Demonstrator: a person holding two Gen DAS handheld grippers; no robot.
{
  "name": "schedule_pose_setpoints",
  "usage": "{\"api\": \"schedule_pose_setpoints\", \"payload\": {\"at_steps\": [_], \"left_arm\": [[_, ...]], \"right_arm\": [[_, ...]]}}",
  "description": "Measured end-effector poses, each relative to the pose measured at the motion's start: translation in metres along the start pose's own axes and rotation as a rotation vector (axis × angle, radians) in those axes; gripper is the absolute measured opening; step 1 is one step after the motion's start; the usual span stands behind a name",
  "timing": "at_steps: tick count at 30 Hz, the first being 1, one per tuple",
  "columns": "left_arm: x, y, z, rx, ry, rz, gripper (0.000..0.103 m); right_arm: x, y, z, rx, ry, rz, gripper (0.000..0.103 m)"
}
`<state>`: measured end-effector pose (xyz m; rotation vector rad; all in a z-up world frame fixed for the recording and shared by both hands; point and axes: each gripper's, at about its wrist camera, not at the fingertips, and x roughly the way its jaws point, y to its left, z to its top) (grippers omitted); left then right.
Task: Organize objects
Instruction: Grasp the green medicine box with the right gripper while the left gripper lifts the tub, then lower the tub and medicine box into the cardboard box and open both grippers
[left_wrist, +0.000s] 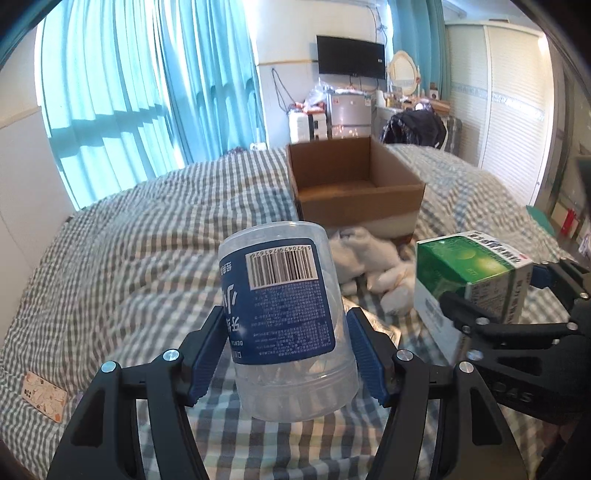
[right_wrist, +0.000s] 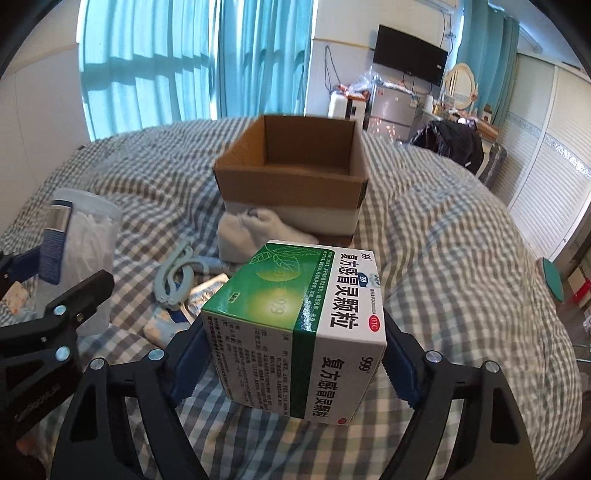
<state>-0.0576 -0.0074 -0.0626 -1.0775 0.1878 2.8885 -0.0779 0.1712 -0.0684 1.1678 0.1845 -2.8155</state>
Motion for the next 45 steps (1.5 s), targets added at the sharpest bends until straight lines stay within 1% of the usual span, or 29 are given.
{"api": "schedule_pose_setpoints", "payload": {"at_steps": [5,9,12,15,18,21,22,24,26,30,35,38,43,45], "left_arm": [[-0.015,-0.001,0.03,0.017,-0.039,0.015,0.063],[-0.021,-0.003,0.059,0.025,-0.058,0.004,0.063],[-0.015,-0.004,0.08,0.006,-0.055,-0.04,0.063],[-0.002,-0.009,0.103,0.01,-0.062,-0.046,0.063],[0.016,-0.009,0.126,0.0,-0.058,-0.061,0.063],[0.042,-0.008,0.151,-0.008,-0.044,-0.077,0.063],[0.047,-0.008,0.154,-0.01,-0.042,-0.082,0.063],[0.073,-0.009,0.169,-0.012,-0.018,-0.091,0.063],[0.092,-0.01,0.177,-0.011,0.002,-0.091,0.063],[0.147,-0.01,0.188,-0.005,0.064,-0.087,0.063],[0.197,-0.012,0.186,0.011,0.121,-0.079,0.063],[0.218,-0.018,0.186,0.028,0.133,-0.099,0.063],[0.241,-0.027,0.181,0.042,0.148,-0.114,0.063],[0.244,-0.029,0.178,0.053,0.136,-0.101,0.063]], "right_arm": [[-0.038,-0.012,0.025,-0.019,-0.093,0.006,0.082],[-0.067,-0.022,0.057,-0.043,-0.178,0.015,0.082],[-0.076,-0.028,0.077,-0.06,-0.214,0.018,0.082],[-0.079,-0.036,0.102,-0.063,-0.246,0.037,0.082],[-0.072,-0.041,0.128,-0.067,-0.261,0.055,0.082],[-0.052,-0.044,0.156,-0.062,-0.255,0.083,0.082],[-0.045,-0.046,0.163,-0.058,-0.25,0.093,0.082],[-0.027,-0.049,0.179,-0.055,-0.239,0.107,0.082],[-0.004,-0.05,0.194,-0.058,-0.222,0.104,0.082],[0.052,-0.052,0.22,-0.05,-0.173,0.114,0.082],[0.117,-0.058,0.233,-0.031,-0.112,0.118,0.082],[0.148,-0.061,0.23,-0.026,-0.074,0.128,0.081],[0.177,-0.067,0.216,-0.021,-0.034,0.148,0.081],[0.181,-0.069,0.213,-0.003,-0.027,0.17,0.082]]}}
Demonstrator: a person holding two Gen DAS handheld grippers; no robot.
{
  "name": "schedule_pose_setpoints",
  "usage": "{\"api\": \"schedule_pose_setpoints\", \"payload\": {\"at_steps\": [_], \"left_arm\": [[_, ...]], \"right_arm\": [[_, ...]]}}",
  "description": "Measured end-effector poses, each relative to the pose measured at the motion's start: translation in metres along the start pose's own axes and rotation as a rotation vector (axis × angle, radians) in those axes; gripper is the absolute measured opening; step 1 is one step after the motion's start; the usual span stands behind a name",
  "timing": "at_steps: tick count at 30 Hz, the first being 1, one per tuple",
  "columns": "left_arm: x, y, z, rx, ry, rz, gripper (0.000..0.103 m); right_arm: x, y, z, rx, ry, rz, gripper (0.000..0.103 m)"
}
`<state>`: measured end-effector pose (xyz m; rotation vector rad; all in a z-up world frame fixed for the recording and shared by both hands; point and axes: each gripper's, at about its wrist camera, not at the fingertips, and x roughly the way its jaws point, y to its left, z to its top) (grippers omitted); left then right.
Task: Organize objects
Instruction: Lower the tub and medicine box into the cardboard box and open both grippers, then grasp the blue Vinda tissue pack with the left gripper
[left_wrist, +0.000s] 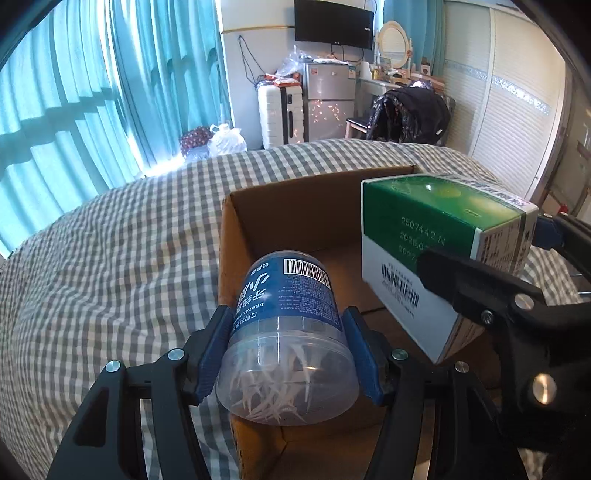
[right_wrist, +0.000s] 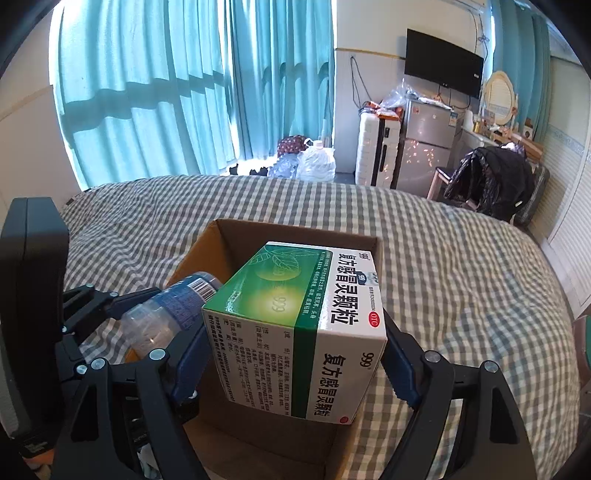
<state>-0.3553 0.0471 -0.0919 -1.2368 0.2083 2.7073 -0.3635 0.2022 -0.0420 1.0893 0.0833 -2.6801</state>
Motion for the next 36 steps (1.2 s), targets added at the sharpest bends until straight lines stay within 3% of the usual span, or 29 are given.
{"api": "schedule_pose_setpoints", "payload": {"at_steps": [6,8,17,22,29,36], "left_arm": [[-0.004,-0.004,-0.003,-0.001,-0.007,-0.022,0.065],[-0.016,-0.002,-0.002,-0.015,-0.026,-0.008,0.082],[-0.118,0.001,0.008,-0.054,-0.107,0.025,0.094],[-0.186,-0.006,0.002,-0.067,-0.141,0.06,0.094],[-0.248,-0.007,-0.017,-0.106,-0.166,0.089,0.096],[-0.269,-0.01,-0.067,-0.125,-0.169,0.119,0.096]], "right_arm": [[-0.016,-0.003,0.004,0.017,-0.032,0.018,0.086],[-0.031,-0.003,0.007,0.019,-0.061,-0.005,0.092],[-0.134,0.007,0.019,0.01,-0.135,-0.049,0.094],[-0.208,0.022,0.02,-0.03,-0.183,-0.075,0.094],[-0.282,0.041,-0.003,-0.062,-0.239,-0.071,0.094],[-0.303,0.058,-0.056,-0.1,-0.234,-0.083,0.094]]}}
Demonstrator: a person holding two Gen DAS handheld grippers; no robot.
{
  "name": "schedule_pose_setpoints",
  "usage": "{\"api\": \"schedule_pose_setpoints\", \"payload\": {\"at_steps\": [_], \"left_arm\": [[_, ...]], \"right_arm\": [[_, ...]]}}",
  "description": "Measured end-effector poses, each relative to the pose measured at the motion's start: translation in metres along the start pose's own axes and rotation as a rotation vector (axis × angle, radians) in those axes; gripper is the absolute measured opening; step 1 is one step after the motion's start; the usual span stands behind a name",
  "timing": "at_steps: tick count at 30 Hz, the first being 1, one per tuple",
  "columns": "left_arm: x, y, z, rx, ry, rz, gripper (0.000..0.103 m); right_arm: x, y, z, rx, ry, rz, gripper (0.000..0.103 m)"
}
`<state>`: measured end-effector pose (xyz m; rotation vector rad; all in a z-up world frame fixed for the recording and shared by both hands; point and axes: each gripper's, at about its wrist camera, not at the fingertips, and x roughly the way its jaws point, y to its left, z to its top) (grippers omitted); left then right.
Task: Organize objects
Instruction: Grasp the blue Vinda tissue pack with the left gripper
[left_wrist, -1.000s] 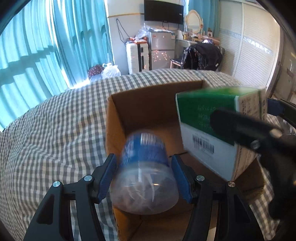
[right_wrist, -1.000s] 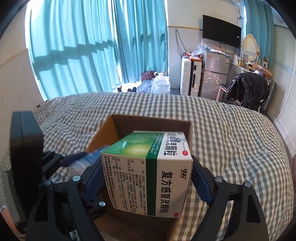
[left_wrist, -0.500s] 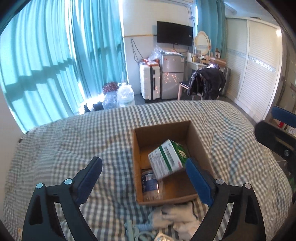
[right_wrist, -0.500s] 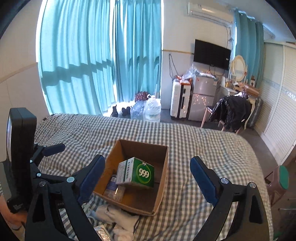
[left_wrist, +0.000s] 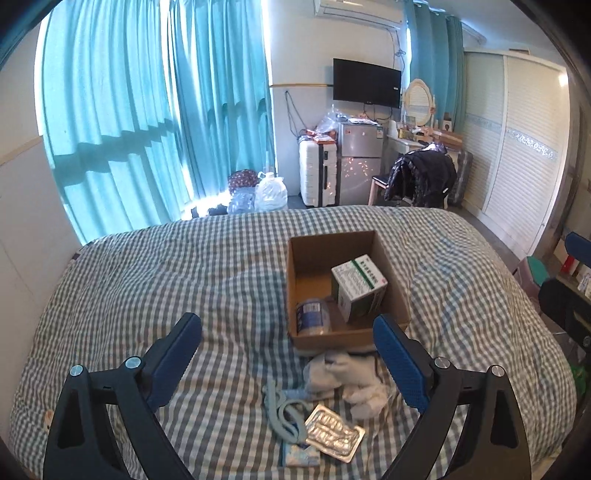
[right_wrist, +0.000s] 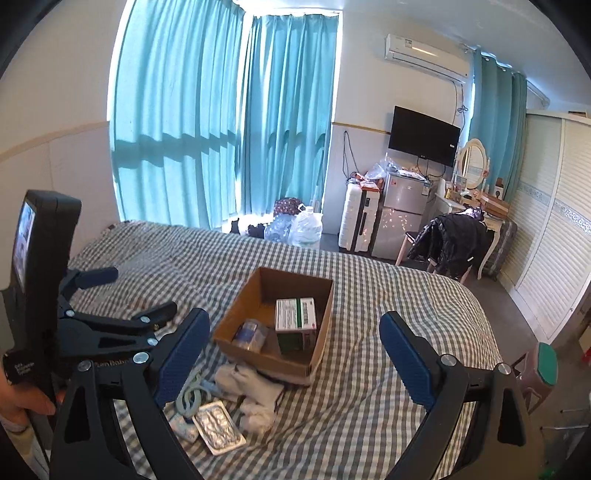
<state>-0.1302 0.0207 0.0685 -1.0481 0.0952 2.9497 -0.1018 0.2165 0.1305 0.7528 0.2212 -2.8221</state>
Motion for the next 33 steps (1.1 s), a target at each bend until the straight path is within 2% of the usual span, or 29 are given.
{"api": "schedule_pose_setpoints", "payload": {"at_steps": [7,11,14,18,25,33], "left_arm": [[0.017,0.0,-0.067,0.008,0.037,0.039,0.096],[0.046,0.0,-0.107,0.021,0.077,0.072,0.096],[0.072,0.003,-0.131,0.0,0.141,0.059,0.096],[0.097,-0.002,-0.153,0.02,0.191,0.044,0.096],[0.122,-0.01,-0.18,0.055,0.278,0.01,0.096],[0.144,-0.024,-0.199,0.107,0.375,-0.054,0.096]], "right_arm": [[0.025,0.021,-0.07,-0.04,0.062,-0.024,0.094],[0.055,0.033,-0.11,-0.041,0.127,-0.003,0.094],[0.082,0.035,-0.133,-0.016,0.19,0.006,0.094],[0.113,0.032,-0.151,0.02,0.253,0.025,0.094],[0.147,0.025,-0.172,0.055,0.326,0.009,0.094],[0.163,0.023,-0.189,0.083,0.377,0.018,0.094]]}}
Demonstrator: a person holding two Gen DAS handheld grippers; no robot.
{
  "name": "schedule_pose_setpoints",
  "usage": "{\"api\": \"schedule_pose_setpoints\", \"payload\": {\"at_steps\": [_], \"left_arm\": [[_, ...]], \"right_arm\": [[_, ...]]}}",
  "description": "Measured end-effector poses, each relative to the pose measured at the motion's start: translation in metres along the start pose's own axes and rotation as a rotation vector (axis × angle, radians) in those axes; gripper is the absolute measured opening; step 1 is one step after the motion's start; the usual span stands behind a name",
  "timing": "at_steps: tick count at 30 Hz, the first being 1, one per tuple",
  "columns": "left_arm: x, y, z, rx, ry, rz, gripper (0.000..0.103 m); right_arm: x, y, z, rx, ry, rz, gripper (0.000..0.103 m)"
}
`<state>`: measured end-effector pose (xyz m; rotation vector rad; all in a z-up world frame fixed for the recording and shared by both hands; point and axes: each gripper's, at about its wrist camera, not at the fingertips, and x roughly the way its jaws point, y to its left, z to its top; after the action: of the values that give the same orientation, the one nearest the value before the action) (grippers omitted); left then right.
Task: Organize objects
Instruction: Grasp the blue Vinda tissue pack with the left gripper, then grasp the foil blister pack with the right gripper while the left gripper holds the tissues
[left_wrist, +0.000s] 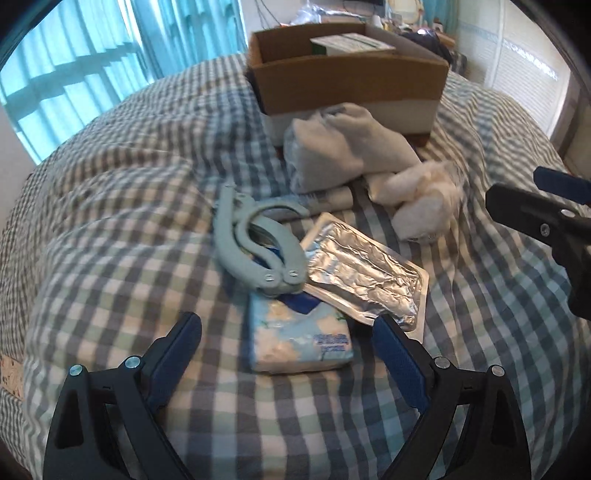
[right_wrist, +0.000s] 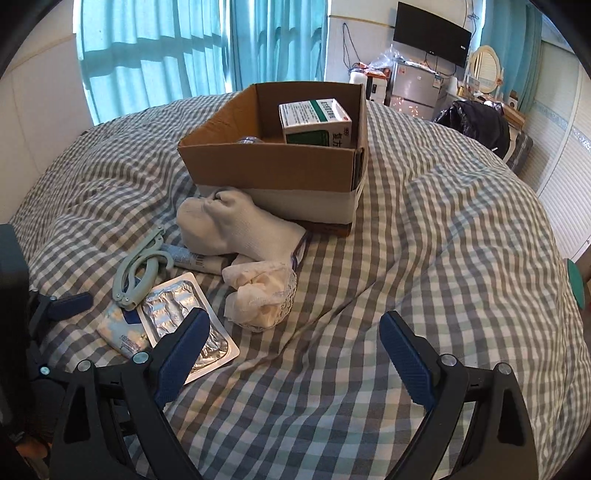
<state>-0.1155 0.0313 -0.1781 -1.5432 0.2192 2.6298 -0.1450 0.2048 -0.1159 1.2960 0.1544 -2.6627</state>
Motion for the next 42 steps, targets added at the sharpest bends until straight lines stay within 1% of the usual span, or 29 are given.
{"api": "schedule_pose_setpoints", "payload": {"at_steps": [3,6,9,11,13,17,20,25,31,33,35,37,42], "left_arm": [[0.007,0.001,0.0,-0.007,0.021,-0.012,0.096],[0.007,-0.001,-0.001,0.007,0.022,-0.034,0.093],[0.01,-0.002,-0.004,0.007,0.03,-0.033,0.079],[0.009,-0.002,-0.005,0.006,0.032,-0.046,0.059],[0.01,-0.003,-0.006,0.009,0.037,-0.035,0.054],[0.006,-0.006,-0.009,0.025,0.041,-0.02,0.051],[-0.005,-0.004,-0.01,-0.003,0.032,-0.024,0.05],[-0.035,0.004,-0.013,-0.021,-0.021,-0.021,0.05],[-0.062,0.028,-0.007,-0.05,-0.091,0.019,0.05],[-0.068,0.037,-0.004,-0.066,-0.115,0.043,0.05],[-0.07,0.044,0.0,-0.077,-0.125,0.053,0.05],[-0.069,0.049,0.004,-0.08,-0.134,0.069,0.05],[-0.057,0.053,0.009,-0.08,-0.129,0.058,0.05]], "right_arm": [[0.0,0.0,-0.001,0.004,0.0,0.006,0.094],[-0.001,-0.001,-0.003,0.01,-0.001,0.008,0.094],[-0.003,-0.002,-0.004,0.02,-0.003,0.017,0.094],[-0.004,-0.003,-0.005,0.026,-0.007,0.022,0.094],[-0.006,-0.004,-0.007,0.032,-0.01,0.028,0.094],[-0.011,-0.004,-0.009,0.04,-0.015,0.036,0.094],[-0.017,-0.002,-0.012,0.034,-0.025,0.041,0.094],[-0.024,0.007,-0.015,0.007,-0.032,0.063,0.094],[-0.024,0.026,-0.016,-0.035,-0.021,0.096,0.094],[-0.02,0.032,-0.016,-0.048,-0.005,0.124,0.094],[-0.012,0.041,-0.015,-0.058,0.019,0.164,0.094],[-0.003,0.05,-0.014,-0.076,0.044,0.183,0.094],[0.028,0.066,-0.013,-0.113,0.115,0.198,0.094]]}}
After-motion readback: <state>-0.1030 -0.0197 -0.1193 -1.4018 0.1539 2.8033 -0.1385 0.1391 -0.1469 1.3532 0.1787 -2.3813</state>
